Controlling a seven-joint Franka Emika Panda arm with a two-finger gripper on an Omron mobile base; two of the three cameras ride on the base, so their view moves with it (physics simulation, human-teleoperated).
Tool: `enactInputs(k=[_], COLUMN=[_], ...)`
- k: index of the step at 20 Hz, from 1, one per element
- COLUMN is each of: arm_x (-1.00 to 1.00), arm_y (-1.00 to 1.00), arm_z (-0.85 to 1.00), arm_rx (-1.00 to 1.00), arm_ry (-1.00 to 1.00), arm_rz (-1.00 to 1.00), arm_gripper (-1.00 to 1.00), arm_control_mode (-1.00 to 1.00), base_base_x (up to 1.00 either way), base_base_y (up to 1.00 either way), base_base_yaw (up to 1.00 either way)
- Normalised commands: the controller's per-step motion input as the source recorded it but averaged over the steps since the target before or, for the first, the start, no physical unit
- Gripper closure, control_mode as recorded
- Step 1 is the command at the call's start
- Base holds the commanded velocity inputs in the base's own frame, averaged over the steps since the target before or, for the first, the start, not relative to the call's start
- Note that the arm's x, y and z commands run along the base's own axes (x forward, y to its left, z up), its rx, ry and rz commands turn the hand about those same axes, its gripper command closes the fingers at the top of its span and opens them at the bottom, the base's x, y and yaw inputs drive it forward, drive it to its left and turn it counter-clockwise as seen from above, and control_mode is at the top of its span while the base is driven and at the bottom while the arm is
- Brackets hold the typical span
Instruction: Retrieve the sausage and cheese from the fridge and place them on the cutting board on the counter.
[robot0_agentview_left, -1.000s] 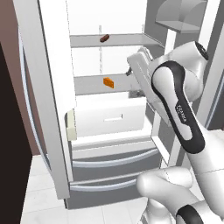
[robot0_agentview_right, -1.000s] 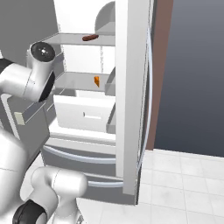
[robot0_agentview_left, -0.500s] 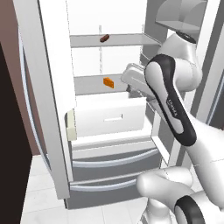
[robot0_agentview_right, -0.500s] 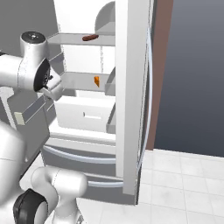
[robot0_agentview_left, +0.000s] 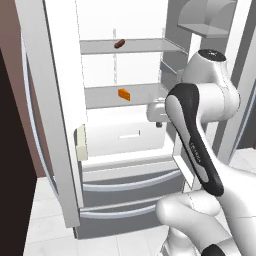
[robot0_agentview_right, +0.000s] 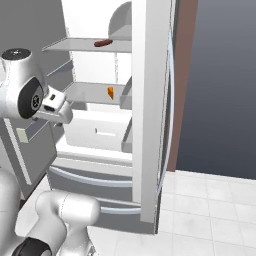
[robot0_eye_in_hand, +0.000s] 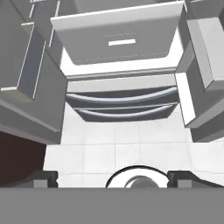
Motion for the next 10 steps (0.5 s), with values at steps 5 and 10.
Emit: enactInputs(k=[5,10], arm_x=[-0.15,-0.01], arm_y=[0.0,-0.02], arm_z=[-0.18,-0.21], arm_rx=[-0.03,0.0], arm_ry=[-0.06,-0.02], arm_rz=[0.11,0.1], arm_gripper=[-1.0,-1.0], arm_control_mode=[-1.0,-1.0], base_base_x=[0.0,0.0], base_base_y=[0.0,0.0], base_base_yaw=[0.0,0.0])
